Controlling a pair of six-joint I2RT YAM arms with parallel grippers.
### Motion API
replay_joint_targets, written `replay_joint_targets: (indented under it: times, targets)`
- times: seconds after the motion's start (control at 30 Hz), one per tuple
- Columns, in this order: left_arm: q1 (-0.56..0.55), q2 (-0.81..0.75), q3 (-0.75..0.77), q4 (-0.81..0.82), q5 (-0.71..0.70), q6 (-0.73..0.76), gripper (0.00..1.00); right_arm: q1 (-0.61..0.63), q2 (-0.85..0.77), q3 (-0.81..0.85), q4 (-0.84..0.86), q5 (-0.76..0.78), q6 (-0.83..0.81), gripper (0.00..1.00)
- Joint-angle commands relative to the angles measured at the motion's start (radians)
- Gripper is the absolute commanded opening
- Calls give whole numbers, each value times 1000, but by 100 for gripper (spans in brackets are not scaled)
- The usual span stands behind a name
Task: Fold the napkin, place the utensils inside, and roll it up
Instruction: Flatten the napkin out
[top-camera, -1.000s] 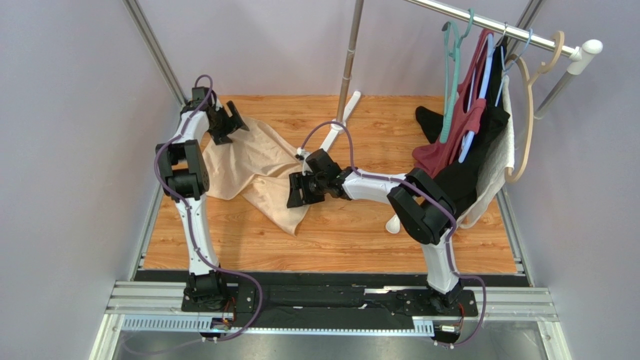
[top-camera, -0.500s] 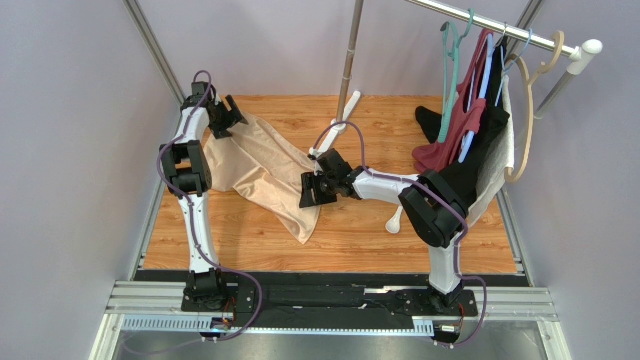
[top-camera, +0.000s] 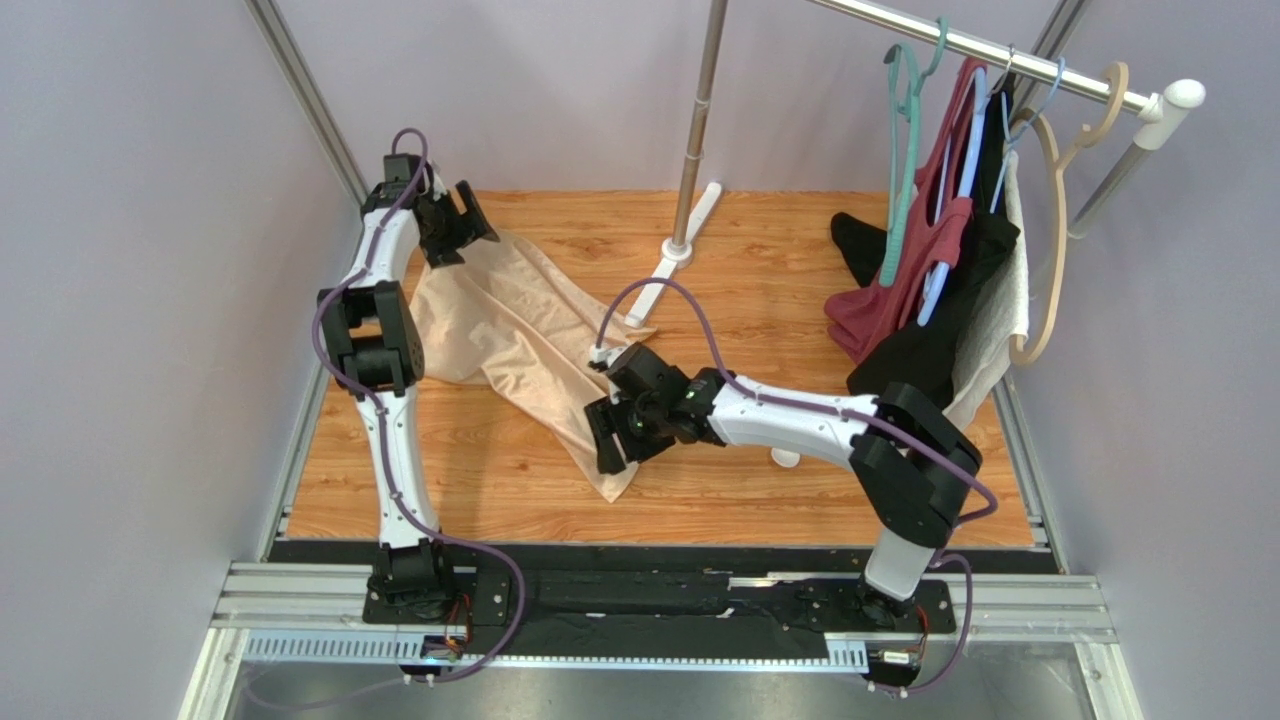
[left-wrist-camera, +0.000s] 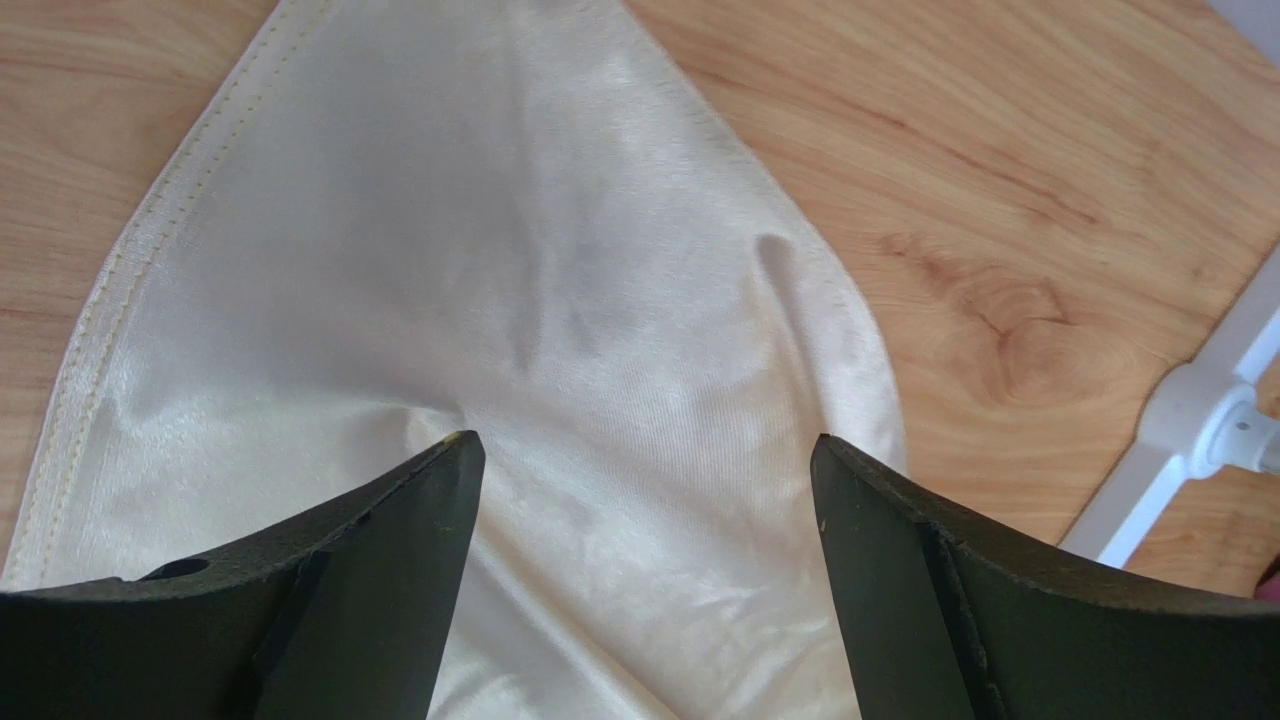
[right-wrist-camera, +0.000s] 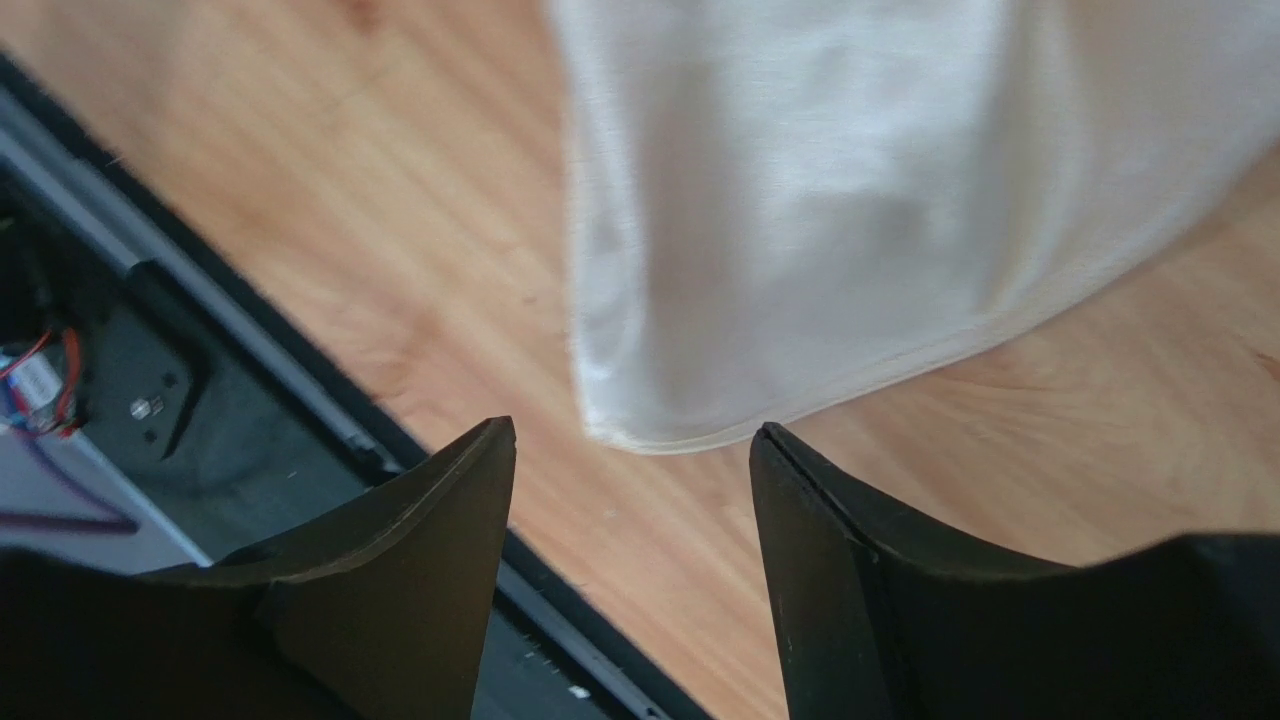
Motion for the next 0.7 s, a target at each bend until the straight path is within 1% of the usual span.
replay_joint_targets:
  times: [0.0, 0.1, 0.13, 0.17, 0.2, 0.23, 0.27, 0.37, 0.43, 0.5, 0.57, 0.6, 0.67]
  targets:
    - [-62, -233, -13, 25, -22, 33, 89, 108, -91, 44, 7, 61, -34, 64]
    - [-77, -352, -100, 42, -48, 26, 89, 133, -45, 36, 71, 35, -24, 64]
    - [-77, -387, -173, 64, -53, 21, 89, 136, -31, 34, 86, 37, -27, 63]
    - [-77, -459, -215, 71, -83, 19, 89, 142, -21, 34, 123, 41, -32, 63]
    - [-76, -499, -258, 94, -97, 24, 90, 144, -10, 36, 139, 34, -44, 63]
    - [-77, -536, -340, 104, -110, 32, 90, 144, 12, 48, 149, 27, -52, 63]
    - [-76, -604, -378, 107, -129, 39, 89, 148, 18, 53, 163, 24, -61, 63]
    - [-76, -715, -493, 82, -178, 76, 90, 148, 50, 68, 195, 11, -92, 62]
    - [-65, -761, -580, 75, -189, 88, 91, 148, 82, 79, 203, 7, -115, 61]
    - [-54, -823, -671, 82, -192, 76, 91, 148, 101, 93, 208, 33, -124, 61]
    - [-35, -879, -729, 91, -191, 64, 91, 148, 122, 100, 209, 58, -138, 61]
    - [-28, -899, -787, 105, -189, 56, 91, 148, 130, 105, 209, 84, -144, 61]
    - [-22, -959, -841, 117, -191, 59, 91, 148, 148, 111, 202, 104, -159, 61]
